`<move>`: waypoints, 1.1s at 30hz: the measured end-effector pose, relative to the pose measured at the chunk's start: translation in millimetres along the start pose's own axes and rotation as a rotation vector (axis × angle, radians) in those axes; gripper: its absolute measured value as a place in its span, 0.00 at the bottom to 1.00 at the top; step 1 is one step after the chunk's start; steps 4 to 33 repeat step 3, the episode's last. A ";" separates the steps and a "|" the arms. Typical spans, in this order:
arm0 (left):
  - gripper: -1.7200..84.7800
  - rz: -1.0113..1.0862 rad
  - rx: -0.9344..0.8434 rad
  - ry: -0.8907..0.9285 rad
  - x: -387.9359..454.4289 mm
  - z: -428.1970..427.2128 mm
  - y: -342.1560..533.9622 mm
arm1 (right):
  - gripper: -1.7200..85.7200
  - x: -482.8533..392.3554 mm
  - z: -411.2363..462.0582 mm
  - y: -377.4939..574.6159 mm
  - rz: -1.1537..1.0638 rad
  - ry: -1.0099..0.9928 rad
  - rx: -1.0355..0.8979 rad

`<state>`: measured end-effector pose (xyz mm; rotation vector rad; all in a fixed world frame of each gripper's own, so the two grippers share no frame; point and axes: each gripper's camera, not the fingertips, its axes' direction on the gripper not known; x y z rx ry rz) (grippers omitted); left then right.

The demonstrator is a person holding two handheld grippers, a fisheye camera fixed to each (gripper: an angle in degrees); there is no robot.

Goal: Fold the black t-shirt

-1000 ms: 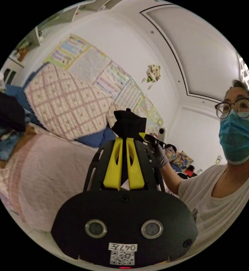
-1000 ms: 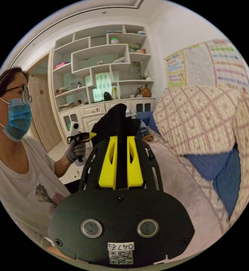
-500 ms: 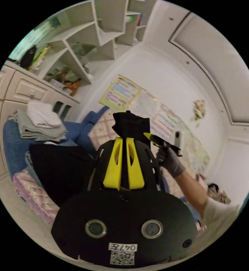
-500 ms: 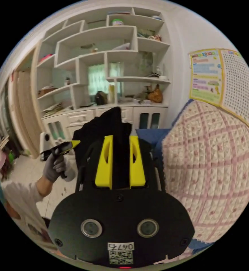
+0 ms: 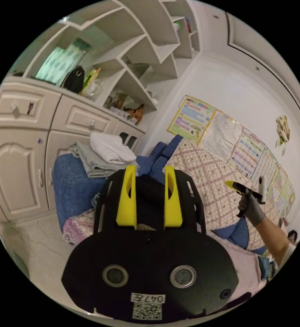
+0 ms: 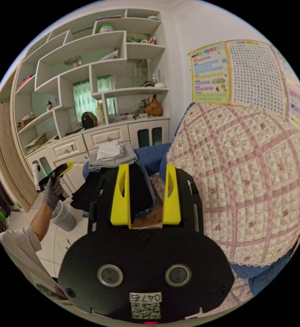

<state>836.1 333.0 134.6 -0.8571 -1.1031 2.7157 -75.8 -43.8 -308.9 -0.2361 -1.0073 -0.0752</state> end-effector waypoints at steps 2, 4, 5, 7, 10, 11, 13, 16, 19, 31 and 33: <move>0.16 0.057 0.051 0.019 43.4 -26.4 -14.3 | 0.14 -8.1 -48.2 -8.0 -0.030 0.069 0.048; 0.16 0.093 0.087 0.031 73.5 -45.3 -23.9 | 0.14 -11.0 -61.0 -10.1 -0.040 0.084 0.061; 0.16 0.093 0.087 0.031 73.5 -45.3 -23.9 | 0.14 -11.0 -61.0 -10.1 -0.040 0.084 0.061; 0.16 0.093 0.087 0.031 73.5 -45.3 -23.9 | 0.14 -11.0 -61.0 -10.1 -0.040 0.084 0.061; 0.16 0.093 0.087 0.031 73.5 -45.3 -23.9 | 0.14 -11.0 -61.0 -10.1 -0.040 0.084 0.061; 0.16 0.093 0.087 0.031 73.5 -45.3 -23.9 | 0.14 -11.0 -61.0 -10.1 -0.040 0.084 0.061; 0.16 0.093 0.087 0.031 73.5 -45.3 -23.9 | 0.14 -11.0 -61.0 -10.1 -0.040 0.084 0.061; 0.16 0.093 0.087 0.031 73.5 -45.3 -23.9 | 0.14 -11.0 -61.0 -10.1 -0.040 0.084 0.061; 0.16 0.093 0.087 0.031 73.5 -45.3 -23.9 | 0.14 -11.0 -61.0 -10.1 -0.040 0.084 0.061; 0.16 0.093 0.087 0.031 73.5 -45.3 -23.9 | 0.14 -11.0 -61.0 -10.1 -0.040 0.084 0.061; 0.16 0.093 0.087 0.031 73.5 -45.3 -23.9 | 0.14 -11.0 -61.0 -10.1 -0.040 0.084 0.061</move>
